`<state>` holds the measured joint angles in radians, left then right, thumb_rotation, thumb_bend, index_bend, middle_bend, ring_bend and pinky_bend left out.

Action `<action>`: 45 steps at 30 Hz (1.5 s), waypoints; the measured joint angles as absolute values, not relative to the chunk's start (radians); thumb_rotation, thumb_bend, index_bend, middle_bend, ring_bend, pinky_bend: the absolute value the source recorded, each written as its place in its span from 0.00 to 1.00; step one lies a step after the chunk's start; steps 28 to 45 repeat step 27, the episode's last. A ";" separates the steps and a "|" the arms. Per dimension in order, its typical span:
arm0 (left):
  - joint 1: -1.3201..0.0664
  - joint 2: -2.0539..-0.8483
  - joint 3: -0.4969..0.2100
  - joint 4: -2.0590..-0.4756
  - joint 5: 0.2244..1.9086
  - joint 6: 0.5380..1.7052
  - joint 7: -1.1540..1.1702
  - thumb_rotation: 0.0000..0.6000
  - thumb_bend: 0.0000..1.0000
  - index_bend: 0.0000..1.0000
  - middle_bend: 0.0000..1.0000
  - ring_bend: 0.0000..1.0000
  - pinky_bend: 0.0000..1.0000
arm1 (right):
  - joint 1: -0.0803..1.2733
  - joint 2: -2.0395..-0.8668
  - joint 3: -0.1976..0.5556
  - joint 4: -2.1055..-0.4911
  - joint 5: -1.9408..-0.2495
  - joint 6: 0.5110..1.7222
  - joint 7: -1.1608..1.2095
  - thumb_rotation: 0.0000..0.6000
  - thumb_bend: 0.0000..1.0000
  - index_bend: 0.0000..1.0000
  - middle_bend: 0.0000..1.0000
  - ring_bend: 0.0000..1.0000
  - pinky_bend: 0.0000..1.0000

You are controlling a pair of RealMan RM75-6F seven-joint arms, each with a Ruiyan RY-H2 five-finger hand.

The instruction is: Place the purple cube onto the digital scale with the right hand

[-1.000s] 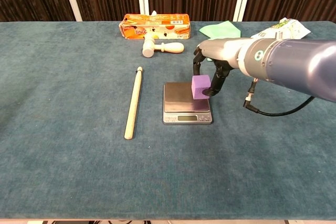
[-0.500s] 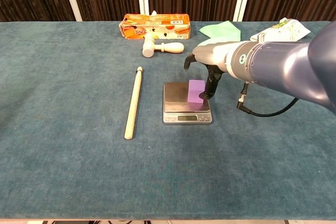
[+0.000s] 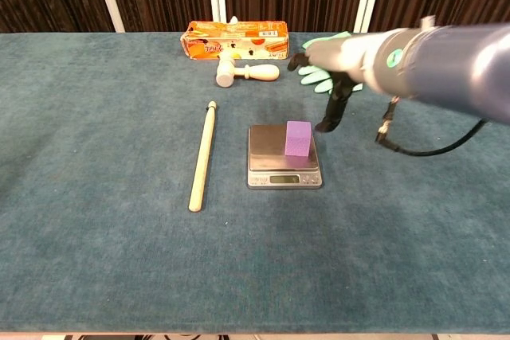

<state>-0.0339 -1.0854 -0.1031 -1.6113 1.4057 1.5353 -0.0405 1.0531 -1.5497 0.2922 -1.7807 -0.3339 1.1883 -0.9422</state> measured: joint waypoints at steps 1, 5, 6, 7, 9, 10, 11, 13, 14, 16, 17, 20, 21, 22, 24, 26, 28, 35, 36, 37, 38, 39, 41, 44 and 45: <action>-0.034 -1.086 -0.103 -1.611 1.405 1.536 -0.039 1.00 0.25 0.09 0.00 0.00 0.00 | 1.038 -1.527 0.287 -1.812 -0.353 1.202 -0.931 1.00 0.34 0.00 0.00 0.00 0.00; -0.033 -1.086 -0.104 -1.612 1.403 1.537 -0.036 1.00 0.25 0.09 0.00 0.00 0.00 | 0.923 -1.397 0.240 -1.969 -0.497 1.263 -0.826 1.00 0.34 0.00 0.00 0.00 0.00; -0.033 -1.087 -0.104 -1.612 1.403 1.537 -0.035 1.00 0.25 0.09 0.00 0.00 0.00 | 0.905 -1.381 0.231 -1.985 -0.521 1.271 -0.806 1.00 0.34 0.00 0.00 0.00 0.00; -0.033 -1.088 -0.105 -1.613 1.402 1.538 -0.032 1.00 0.25 0.09 0.00 0.00 0.00 | 0.878 -1.359 0.217 -2.006 -0.558 1.282 -0.775 1.00 0.34 0.00 0.00 0.00 0.00; -0.032 -1.089 -0.106 -1.615 1.401 1.541 -0.031 1.00 0.25 0.09 0.00 0.00 0.00 | 0.816 -1.315 0.175 -2.037 -0.662 1.311 -0.712 1.00 0.34 0.00 0.00 0.00 0.00; -0.032 -1.089 -0.106 -1.616 1.401 1.541 -0.033 1.00 0.25 0.09 0.00 0.00 0.00 | 0.789 -1.299 0.154 -2.044 -0.713 1.325 -0.689 1.00 0.34 0.00 0.00 0.00 0.00; -0.032 -1.089 -0.105 -1.616 1.402 1.541 -0.035 1.00 0.25 0.09 0.00 0.00 0.00 | 0.754 -1.279 0.123 -2.047 -0.786 1.346 -0.658 1.00 0.34 0.00 0.00 0.00 0.00; -0.032 -1.086 -0.104 -1.616 1.404 1.540 -0.038 1.00 0.25 0.09 0.00 0.00 0.00 | 0.698 -1.252 0.075 -2.042 -0.904 1.385 -0.611 1.00 0.34 0.00 0.00 0.00 0.00; -0.032 -1.086 -0.104 -1.616 1.405 1.540 -0.039 1.00 0.25 0.09 0.00 0.00 0.00 | 0.655 -1.234 0.040 -2.030 -0.986 1.417 -0.575 1.00 0.34 0.00 0.00 0.00 0.00; -0.032 -1.086 -0.104 -1.615 1.404 1.540 -0.038 1.00 0.25 0.09 0.00 0.00 0.00 | 0.582 -1.209 -0.016 -2.000 -1.106 1.474 -0.509 1.00 0.34 0.00 0.00 0.00 0.00; -0.032 -1.087 -0.104 -1.614 1.404 1.540 -0.037 1.00 0.25 0.09 0.00 0.00 0.00 | 0.528 -1.194 -0.052 -1.971 -1.177 1.516 -0.457 1.00 0.34 0.00 0.00 0.00 0.00; -0.032 -1.092 -0.107 -1.610 1.400 1.543 -0.027 1.00 0.25 0.09 0.00 0.00 0.00 | 0.396 -1.169 -0.126 -1.871 -1.294 1.620 -0.334 1.00 0.34 0.00 0.00 0.00 0.00; -0.032 -1.094 -0.108 -1.608 1.399 1.544 -0.021 1.00 0.25 0.09 0.00 0.00 0.00 | 0.364 -1.166 -0.141 -1.838 -1.315 1.651 -0.305 1.00 0.34 0.00 0.00 0.00 0.00; -0.032 -1.097 -0.109 -1.606 1.396 1.546 -0.012 1.00 0.25 0.09 0.00 0.00 0.00 | 0.336 -1.165 -0.153 -1.806 -1.333 1.683 -0.281 1.00 0.34 0.00 0.00 0.00 0.00; -0.032 -1.103 -0.112 -1.603 1.390 1.549 0.007 1.00 0.25 0.09 0.00 0.00 0.00 | 0.279 -1.171 -0.170 -1.738 -1.375 1.751 -0.236 1.00 0.34 0.00 0.00 0.00 0.00; -0.033 -1.112 -0.116 -1.600 1.383 1.553 0.024 1.00 0.25 0.09 0.00 0.00 0.00 | 0.236 -1.184 -0.174 -1.681 -1.413 1.808 -0.215 1.00 0.34 0.00 0.00 0.00 0.00; -0.033 -1.115 -0.117 -1.599 1.380 1.554 0.028 1.00 0.25 0.09 0.00 0.00 0.00 | 0.220 -1.190 -0.174 -1.661 -1.425 1.825 -0.212 1.00 0.34 0.00 0.00 0.00 0.00; -0.033 -1.115 -0.117 -1.599 1.380 1.554 0.028 1.00 0.25 0.09 0.00 0.00 0.00 | 0.220 -1.190 -0.174 -1.661 -1.425 1.825 -0.212 1.00 0.34 0.00 0.00 0.00 0.00; -0.033 -1.115 -0.117 -1.599 1.380 1.554 0.028 1.00 0.25 0.09 0.00 0.00 0.00 | 0.220 -1.190 -0.174 -1.661 -1.425 1.825 -0.212 1.00 0.34 0.00 0.00 0.00 0.00; -0.033 -1.115 -0.117 -1.599 1.380 1.554 0.028 1.00 0.25 0.09 0.00 0.00 0.00 | 0.220 -1.190 -0.174 -1.661 -1.425 1.825 -0.212 1.00 0.34 0.00 0.00 0.00 0.00; -0.033 -1.115 -0.117 -1.599 1.380 1.554 0.028 1.00 0.25 0.09 0.00 0.00 0.00 | 0.220 -1.190 -0.174 -1.661 -1.425 1.825 -0.212 1.00 0.34 0.00 0.00 0.00 0.00; -0.033 -1.115 -0.117 -1.599 1.380 1.554 0.028 1.00 0.25 0.09 0.00 0.00 0.00 | 0.220 -1.190 -0.174 -1.661 -1.425 1.825 -0.212 1.00 0.34 0.00 0.00 0.00 0.00; -0.033 -1.115 -0.117 -1.599 1.380 1.554 0.028 1.00 0.25 0.09 0.00 0.00 0.00 | 0.220 -1.190 -0.174 -1.661 -1.425 1.825 -0.212 1.00 0.34 0.00 0.00 0.00 0.00; -0.033 -1.115 -0.117 -1.599 1.380 1.554 0.028 1.00 0.25 0.09 0.00 0.00 0.00 | 0.220 -1.190 -0.174 -1.661 -1.425 1.825 -0.212 1.00 0.34 0.00 0.00 0.00 0.00; -0.033 -1.115 -0.117 -1.599 1.380 1.554 0.028 1.00 0.25 0.09 0.00 0.00 0.00 | 0.220 -1.190 -0.174 -1.661 -1.425 1.825 -0.212 1.00 0.34 0.00 0.00 0.00 0.00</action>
